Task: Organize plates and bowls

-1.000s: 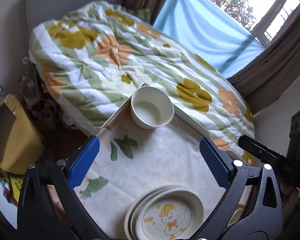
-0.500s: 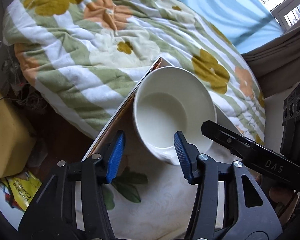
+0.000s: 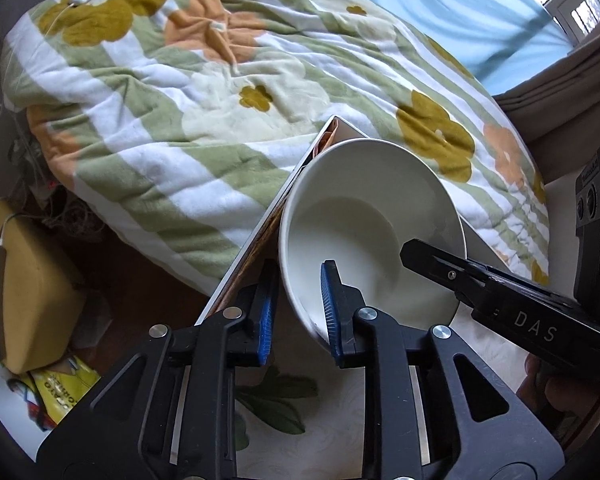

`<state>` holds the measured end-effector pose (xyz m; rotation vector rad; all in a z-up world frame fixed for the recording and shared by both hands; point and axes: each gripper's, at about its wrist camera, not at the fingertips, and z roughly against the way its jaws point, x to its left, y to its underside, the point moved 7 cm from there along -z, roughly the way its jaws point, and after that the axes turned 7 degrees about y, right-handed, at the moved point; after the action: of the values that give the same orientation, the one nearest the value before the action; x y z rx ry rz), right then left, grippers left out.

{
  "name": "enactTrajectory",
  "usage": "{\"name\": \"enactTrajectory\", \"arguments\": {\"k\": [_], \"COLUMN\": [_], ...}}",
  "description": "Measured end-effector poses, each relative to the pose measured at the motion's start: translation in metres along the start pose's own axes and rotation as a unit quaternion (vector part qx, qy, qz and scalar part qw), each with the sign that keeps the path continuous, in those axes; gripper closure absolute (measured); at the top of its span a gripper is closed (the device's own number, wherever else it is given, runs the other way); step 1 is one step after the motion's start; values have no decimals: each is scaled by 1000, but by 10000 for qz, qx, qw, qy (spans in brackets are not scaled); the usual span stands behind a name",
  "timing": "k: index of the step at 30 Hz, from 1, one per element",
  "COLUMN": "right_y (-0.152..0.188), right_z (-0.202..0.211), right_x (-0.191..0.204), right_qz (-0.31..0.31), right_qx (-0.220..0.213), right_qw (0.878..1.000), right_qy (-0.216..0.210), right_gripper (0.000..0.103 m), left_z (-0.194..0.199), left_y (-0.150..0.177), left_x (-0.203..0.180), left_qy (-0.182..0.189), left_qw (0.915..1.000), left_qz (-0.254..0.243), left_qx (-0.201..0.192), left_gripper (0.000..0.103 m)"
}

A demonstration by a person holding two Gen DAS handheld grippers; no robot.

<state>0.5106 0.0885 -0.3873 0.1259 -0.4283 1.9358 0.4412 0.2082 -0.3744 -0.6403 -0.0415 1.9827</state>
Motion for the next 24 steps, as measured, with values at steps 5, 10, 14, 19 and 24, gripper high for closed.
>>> {"name": "enactTrajectory", "arguments": {"k": [5, 10, 14, 19, 24], "right_y": [0, 1, 9, 32, 74], "right_z": [4, 26, 59, 109, 172], "right_x": [-2, 1, 1, -6, -23], "right_qz": [-3, -26, -70, -193, -290], "right_qx": [-50, -273, -519, -840, -1215], "right_qw": [10000, 9996, 9986, 9962, 9922], "right_qy": [23, -19, -54, -82, 14], "right_gripper": [87, 87, 87, 87, 87], "left_z": [8, 30, 57, 98, 133], "left_y": [-1, 0, 8, 28, 72], "left_x": [-6, -23, -47, -88, -146], "left_qy": [-1, 13, 170, 311, 471], "left_qw": [9999, 9992, 9982, 9948, 9899], "left_qz": [-118, -304, -443, -774, -1106], "left_qx": [-81, -248, -360, -583, -752], "left_gripper": [84, 84, 84, 84, 84]}}
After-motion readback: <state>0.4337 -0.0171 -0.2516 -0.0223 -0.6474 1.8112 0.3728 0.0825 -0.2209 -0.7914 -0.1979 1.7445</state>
